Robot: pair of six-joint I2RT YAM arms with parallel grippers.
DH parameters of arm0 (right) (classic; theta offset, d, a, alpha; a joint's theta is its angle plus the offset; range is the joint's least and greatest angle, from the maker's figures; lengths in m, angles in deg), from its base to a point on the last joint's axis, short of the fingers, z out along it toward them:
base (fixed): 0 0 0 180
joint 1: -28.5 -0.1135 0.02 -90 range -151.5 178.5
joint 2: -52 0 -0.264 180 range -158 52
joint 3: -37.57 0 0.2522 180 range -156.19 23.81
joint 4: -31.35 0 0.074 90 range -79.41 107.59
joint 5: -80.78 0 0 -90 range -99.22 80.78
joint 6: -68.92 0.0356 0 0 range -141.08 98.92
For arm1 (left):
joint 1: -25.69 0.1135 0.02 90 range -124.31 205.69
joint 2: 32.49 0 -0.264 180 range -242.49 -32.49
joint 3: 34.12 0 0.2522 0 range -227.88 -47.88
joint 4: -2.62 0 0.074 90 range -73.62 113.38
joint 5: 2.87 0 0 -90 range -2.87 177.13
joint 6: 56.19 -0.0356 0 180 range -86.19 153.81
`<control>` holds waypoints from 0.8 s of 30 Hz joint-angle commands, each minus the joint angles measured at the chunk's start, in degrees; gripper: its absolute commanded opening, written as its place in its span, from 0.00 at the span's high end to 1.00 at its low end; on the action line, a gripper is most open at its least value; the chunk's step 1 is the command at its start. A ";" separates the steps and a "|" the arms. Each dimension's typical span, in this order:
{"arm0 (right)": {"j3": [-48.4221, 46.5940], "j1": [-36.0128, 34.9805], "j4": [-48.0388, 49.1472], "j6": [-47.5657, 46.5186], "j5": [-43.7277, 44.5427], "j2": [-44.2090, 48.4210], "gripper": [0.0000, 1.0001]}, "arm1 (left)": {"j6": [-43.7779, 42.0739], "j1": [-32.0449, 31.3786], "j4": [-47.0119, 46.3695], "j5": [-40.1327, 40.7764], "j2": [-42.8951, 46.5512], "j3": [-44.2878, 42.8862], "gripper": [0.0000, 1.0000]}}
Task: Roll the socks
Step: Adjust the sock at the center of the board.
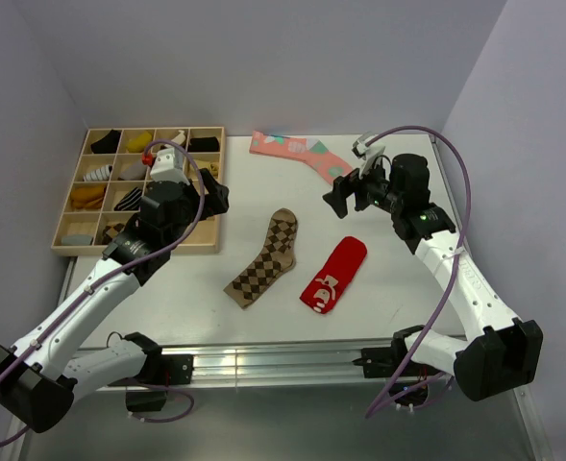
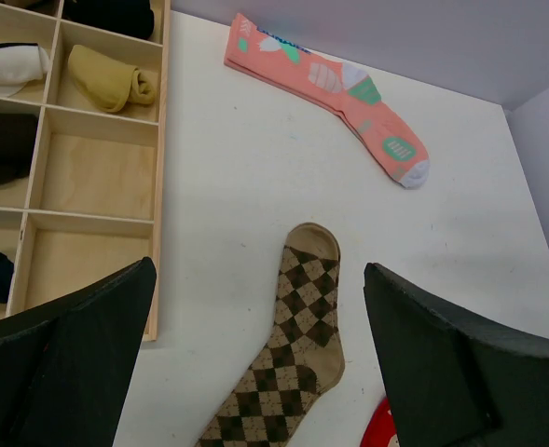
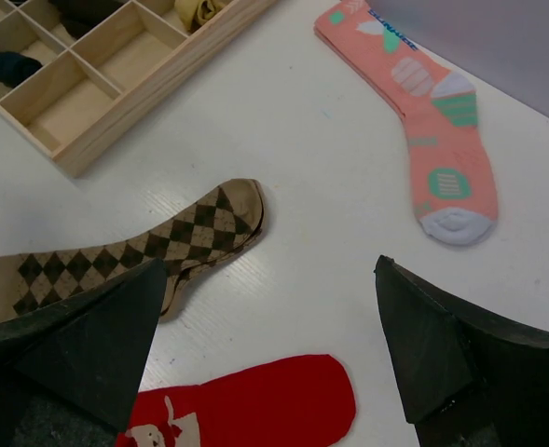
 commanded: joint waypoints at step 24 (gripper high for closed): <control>-9.31 -11.97 -9.78 -3.58 11.01 -11.27 0.14 | 2.80 0.08 4.05 6.61 0.73 -3.64 0.01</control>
